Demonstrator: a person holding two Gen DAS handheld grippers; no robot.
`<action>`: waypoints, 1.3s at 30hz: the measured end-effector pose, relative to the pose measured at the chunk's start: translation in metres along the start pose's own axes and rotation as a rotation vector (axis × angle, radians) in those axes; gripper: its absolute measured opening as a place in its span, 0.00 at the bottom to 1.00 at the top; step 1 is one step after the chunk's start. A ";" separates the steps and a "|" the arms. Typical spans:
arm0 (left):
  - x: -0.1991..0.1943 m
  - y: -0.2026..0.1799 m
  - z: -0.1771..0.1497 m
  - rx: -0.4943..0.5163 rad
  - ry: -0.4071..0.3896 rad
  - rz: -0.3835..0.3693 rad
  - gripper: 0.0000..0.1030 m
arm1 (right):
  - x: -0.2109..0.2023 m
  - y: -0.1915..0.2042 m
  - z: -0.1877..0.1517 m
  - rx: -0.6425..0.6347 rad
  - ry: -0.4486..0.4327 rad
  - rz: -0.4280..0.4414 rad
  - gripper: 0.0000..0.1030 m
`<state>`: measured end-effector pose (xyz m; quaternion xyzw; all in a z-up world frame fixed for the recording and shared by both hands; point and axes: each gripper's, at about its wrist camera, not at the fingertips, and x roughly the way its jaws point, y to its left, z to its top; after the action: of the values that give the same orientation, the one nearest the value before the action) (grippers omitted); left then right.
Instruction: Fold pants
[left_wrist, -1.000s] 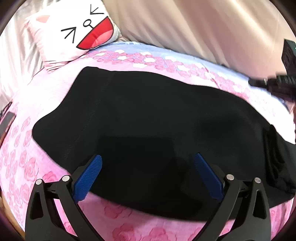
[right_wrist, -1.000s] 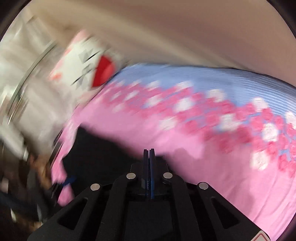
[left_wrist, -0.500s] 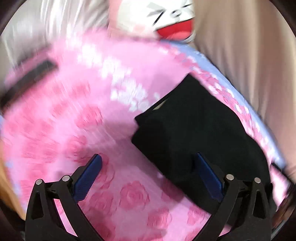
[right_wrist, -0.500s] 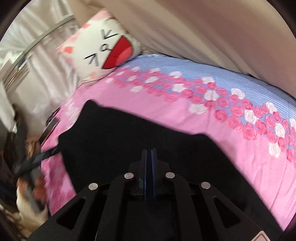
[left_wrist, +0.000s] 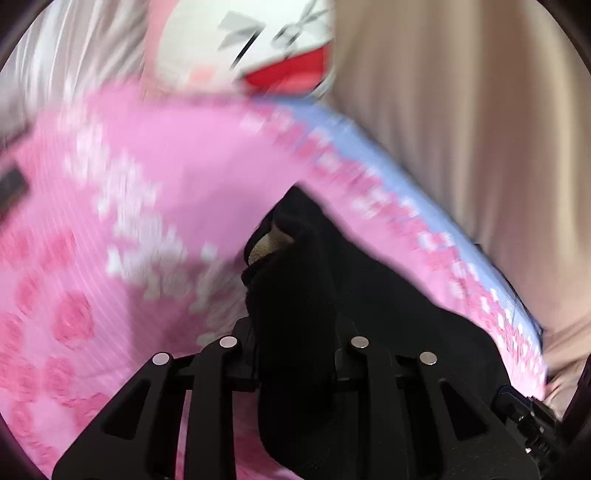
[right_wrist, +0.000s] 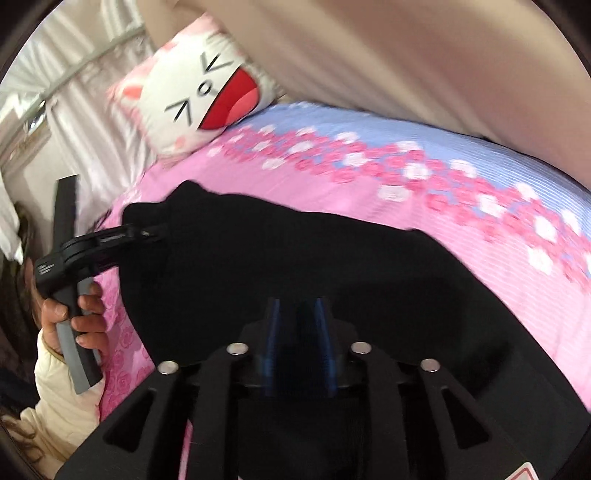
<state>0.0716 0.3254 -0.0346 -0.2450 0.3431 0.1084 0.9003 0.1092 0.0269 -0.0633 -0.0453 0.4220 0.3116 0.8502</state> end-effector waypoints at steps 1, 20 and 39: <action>-0.011 -0.011 0.003 0.035 -0.033 -0.010 0.22 | -0.006 -0.006 -0.002 0.016 -0.015 -0.009 0.24; -0.045 -0.401 -0.208 0.785 0.106 -0.329 0.24 | -0.208 -0.202 -0.159 0.464 -0.285 -0.276 0.29; -0.091 -0.277 -0.216 0.702 0.015 -0.166 0.95 | -0.172 -0.234 -0.125 0.460 -0.203 0.002 0.62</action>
<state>-0.0171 -0.0255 -0.0110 0.0514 0.3448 -0.0913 0.9328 0.0790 -0.2880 -0.0588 0.1813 0.3944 0.2109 0.8758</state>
